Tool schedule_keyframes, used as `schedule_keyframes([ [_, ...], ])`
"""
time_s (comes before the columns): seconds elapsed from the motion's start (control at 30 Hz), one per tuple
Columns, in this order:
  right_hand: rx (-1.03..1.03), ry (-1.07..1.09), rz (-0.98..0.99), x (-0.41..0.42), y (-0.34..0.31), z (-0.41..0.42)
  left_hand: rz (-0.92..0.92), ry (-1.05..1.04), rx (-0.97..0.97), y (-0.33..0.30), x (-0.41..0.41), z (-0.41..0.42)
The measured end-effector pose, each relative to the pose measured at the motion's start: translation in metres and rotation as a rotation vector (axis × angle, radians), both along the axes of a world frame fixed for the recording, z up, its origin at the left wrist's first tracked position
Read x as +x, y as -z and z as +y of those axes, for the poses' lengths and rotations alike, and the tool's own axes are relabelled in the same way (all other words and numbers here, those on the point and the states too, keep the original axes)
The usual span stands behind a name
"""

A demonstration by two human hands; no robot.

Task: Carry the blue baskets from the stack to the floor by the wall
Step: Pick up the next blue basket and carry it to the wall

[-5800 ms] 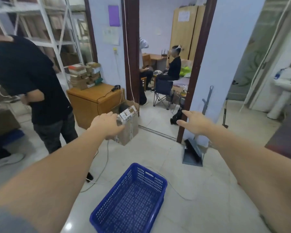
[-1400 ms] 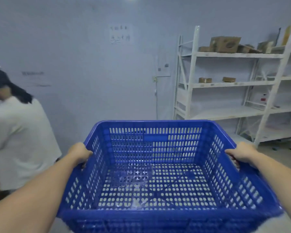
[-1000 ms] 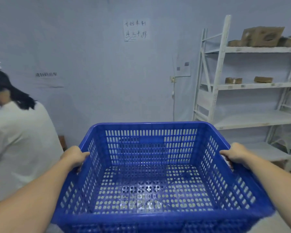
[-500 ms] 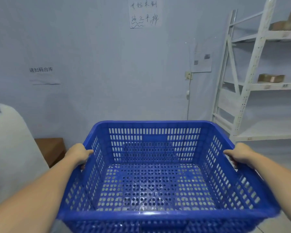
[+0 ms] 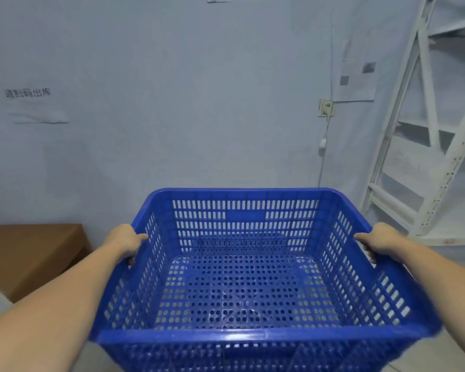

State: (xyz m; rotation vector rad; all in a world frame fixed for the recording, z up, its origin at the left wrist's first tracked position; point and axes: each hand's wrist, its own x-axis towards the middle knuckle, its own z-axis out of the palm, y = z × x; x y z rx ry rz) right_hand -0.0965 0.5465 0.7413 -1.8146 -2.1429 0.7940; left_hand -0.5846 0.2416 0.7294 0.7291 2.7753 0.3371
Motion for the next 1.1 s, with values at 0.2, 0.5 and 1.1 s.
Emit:
schedule_keyframes([
  [0.2,-0.015,0.016,-0.032,-0.059,0.025,0.084,-0.080,0.017,0.091,0.025,-0.071,0.089],
  [0.5,-0.102,0.000,-0.098,-0.128,0.078,0.221,-0.171,0.010,0.211,0.072,-0.145,0.221],
  [1.1,-0.163,-0.052,-0.172,-0.258,0.214,0.424,-0.200,-0.062,-0.068,0.196,-0.253,0.388],
])
